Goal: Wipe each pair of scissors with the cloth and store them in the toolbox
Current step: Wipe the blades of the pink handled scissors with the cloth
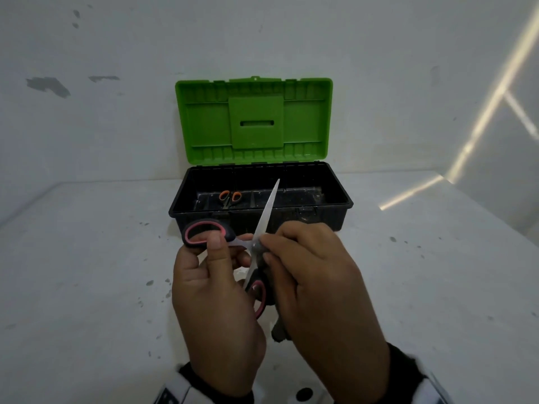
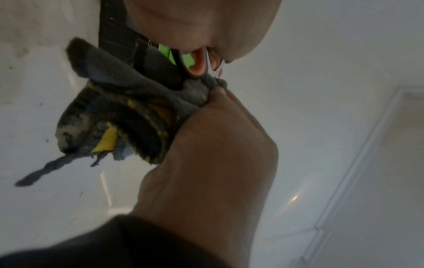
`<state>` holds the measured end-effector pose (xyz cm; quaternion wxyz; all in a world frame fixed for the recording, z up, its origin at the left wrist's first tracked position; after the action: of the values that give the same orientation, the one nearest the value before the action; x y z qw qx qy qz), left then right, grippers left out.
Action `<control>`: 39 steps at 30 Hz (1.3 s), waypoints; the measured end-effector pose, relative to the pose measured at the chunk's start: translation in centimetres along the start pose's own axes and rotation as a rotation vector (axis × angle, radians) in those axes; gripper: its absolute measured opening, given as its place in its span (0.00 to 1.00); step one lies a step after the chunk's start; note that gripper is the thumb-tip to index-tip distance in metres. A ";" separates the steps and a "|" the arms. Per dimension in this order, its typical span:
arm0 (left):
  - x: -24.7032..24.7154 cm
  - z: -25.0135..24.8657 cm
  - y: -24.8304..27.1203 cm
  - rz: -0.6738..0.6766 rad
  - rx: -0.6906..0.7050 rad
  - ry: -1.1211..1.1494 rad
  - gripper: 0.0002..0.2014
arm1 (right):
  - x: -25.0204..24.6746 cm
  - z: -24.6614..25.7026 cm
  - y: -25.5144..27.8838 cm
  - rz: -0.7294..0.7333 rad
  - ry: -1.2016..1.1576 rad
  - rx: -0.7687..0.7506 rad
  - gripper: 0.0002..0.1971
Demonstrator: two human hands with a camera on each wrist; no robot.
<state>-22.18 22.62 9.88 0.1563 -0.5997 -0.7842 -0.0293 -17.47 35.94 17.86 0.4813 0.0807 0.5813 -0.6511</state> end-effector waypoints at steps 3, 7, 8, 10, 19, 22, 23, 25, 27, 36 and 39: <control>0.1 0.4 0.0 0.001 -0.005 -0.007 0.10 | 0.4 -1.7 0.8 -0.001 0.057 0.016 0.12; 0.0 0.8 0.5 -0.026 0.004 -0.033 0.10 | 0.4 -2.5 1.7 -0.032 0.035 0.070 0.12; 0.0 0.8 0.5 -0.034 0.008 -0.041 0.10 | 0.4 -2.1 1.5 -0.040 0.022 0.079 0.13; -0.1 0.6 0.4 -0.038 0.020 -0.048 0.09 | 0.7 -1.6 1.3 -0.039 -0.005 0.066 0.15; 0.1 -1.1 0.1 -0.015 0.136 -0.058 0.14 | -0.4 -4.9 1.4 -0.069 -0.166 0.168 0.08; 0.3 -0.7 0.1 -0.016 0.095 -0.029 0.15 | 0.2 -2.9 1.2 -0.086 -0.054 0.072 0.12; 0.3 -0.5 0.0 -0.019 0.078 -0.030 0.15 | 0.3 -2.5 1.2 -0.079 -0.042 0.042 0.15; 0.2 -0.2 0.0 -0.029 0.056 -0.037 0.12 | 0.1 -2.9 1.4 -0.059 -0.110 0.003 0.14; -0.1 -0.1 0.0 -0.040 0.047 -0.036 0.10 | -0.5 -4.9 1.9 -0.045 -0.257 0.072 0.08; 0.1 -0.1 -0.3 -0.048 0.050 -0.066 0.11 | -1.6 -3.6 1.7 -0.103 -0.199 -0.037 0.11; 0.0 0.2 -0.4 -0.044 0.030 -0.040 0.11 | -2.1 -6.5 2.5 -0.089 -0.137 0.107 0.06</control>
<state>-22.57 22.55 9.74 0.1490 -0.5804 -0.8005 -0.0092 -17.53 42.82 15.52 0.4855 0.0353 0.5145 -0.7060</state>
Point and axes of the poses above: each hand's wrist, its own y-axis away from the middle knuckle, its own x-axis out of the palm, z = x × y, the point moved 10 cm from there along -y, towards the middle knuckle, and after that the axes turned 11 degrees about z, right-handed, at the moved point
